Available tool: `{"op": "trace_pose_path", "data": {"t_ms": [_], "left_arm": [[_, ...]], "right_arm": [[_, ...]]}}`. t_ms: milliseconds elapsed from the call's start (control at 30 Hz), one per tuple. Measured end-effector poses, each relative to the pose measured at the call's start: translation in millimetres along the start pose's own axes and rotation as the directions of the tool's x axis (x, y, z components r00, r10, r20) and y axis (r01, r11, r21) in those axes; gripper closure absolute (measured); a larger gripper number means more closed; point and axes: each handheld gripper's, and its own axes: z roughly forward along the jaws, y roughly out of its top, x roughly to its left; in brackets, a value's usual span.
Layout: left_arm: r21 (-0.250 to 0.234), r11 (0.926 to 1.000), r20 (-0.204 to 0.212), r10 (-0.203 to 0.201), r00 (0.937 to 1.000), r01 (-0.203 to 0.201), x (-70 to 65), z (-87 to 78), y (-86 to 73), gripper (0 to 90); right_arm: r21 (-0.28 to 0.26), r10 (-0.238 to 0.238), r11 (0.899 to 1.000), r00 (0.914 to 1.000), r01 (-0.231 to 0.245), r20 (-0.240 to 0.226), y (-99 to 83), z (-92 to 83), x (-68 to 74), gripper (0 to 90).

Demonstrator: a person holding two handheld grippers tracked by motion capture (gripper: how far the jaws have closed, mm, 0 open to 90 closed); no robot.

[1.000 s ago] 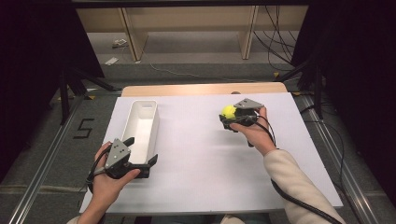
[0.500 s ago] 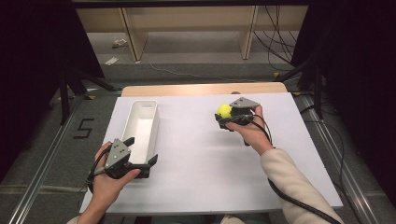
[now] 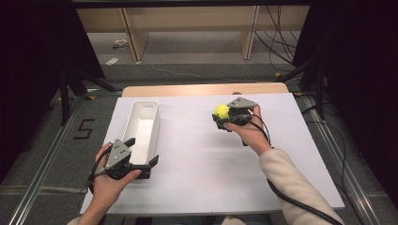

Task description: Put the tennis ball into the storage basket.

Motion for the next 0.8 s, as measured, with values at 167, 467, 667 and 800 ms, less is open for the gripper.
{"op": "trace_pose_path", "data": {"t_ms": [167, 467, 667, 800], "left_arm": [[0.000, 1.0000, 0.000, 0.000, 1.0000, 0.000, -0.1, -0.1, 0.1, 0.0], [-0.001, 1.0000, -0.001, 0.000, 1.0000, 0.000, -0.1, -0.2, 0.1, 0.0], [0.000, 1.0000, -0.001, 0.000, 1.0000, 0.000, 0.1, -0.1, 0.1, 0.0], [-0.001, 1.0000, -0.002, -0.003, 1.0000, 0.003, 0.0, -0.2, 0.0, 0.0]], "right_arm": [[0.000, -0.001, 1.000, 1.0000, 0.001, -0.008, 1.1, 1.3, 3.2, 26.6], [-0.006, -0.008, 1.000, 0.9998, 0.008, -0.020, 4.8, 2.0, 8.6, 26.6], [-0.006, -0.007, 1.000, 0.9997, 0.007, -0.024, 6.1, 2.8, 11.1, 26.6], [-0.010, -0.013, 1.000, 0.9995, 0.013, -0.028, 7.6, 3.2, 13.1, 26.6]]}}
